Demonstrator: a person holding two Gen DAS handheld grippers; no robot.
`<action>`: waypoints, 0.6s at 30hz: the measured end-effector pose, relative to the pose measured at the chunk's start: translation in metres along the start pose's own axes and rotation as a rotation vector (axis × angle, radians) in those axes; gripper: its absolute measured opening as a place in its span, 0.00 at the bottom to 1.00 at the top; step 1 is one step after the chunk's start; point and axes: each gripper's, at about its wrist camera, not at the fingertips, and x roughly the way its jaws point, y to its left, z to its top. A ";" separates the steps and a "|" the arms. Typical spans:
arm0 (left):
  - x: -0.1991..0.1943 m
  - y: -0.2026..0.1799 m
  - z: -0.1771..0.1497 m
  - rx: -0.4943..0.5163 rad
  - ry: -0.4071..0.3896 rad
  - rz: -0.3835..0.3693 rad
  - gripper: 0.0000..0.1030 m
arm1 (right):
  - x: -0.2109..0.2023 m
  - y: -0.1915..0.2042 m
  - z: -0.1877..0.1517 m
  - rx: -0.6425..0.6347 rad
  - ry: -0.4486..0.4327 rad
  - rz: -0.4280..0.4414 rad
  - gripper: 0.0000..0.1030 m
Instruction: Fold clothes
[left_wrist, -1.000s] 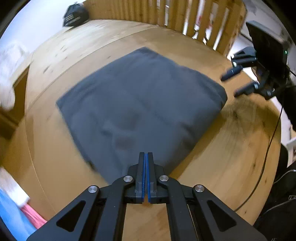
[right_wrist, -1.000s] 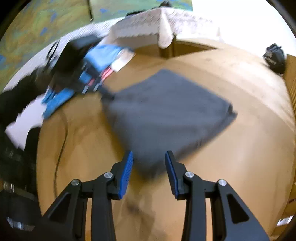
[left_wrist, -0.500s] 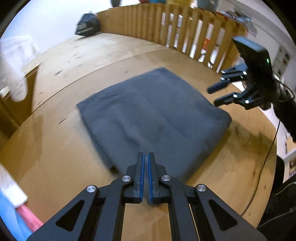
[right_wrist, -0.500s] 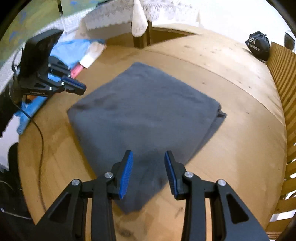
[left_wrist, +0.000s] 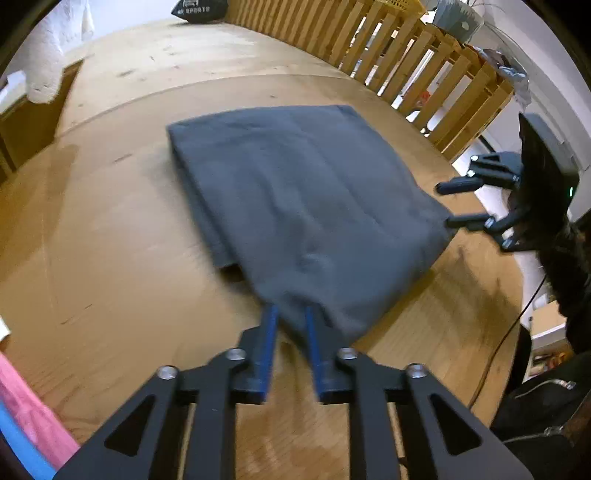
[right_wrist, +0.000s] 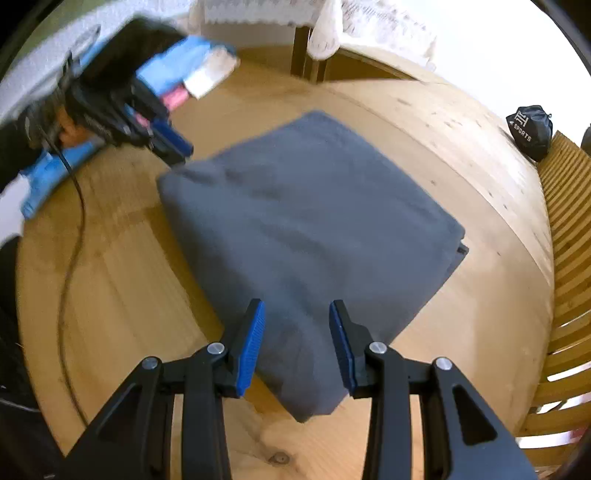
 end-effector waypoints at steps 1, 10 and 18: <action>0.003 0.000 0.001 -0.004 0.006 -0.005 0.25 | 0.005 0.000 -0.002 -0.003 0.017 0.000 0.35; 0.011 0.006 -0.002 0.042 0.096 0.177 0.01 | 0.004 -0.032 -0.020 0.089 0.084 0.126 0.36; -0.015 0.043 0.095 -0.004 -0.104 0.091 0.58 | -0.003 -0.176 -0.002 0.447 -0.020 -0.041 0.57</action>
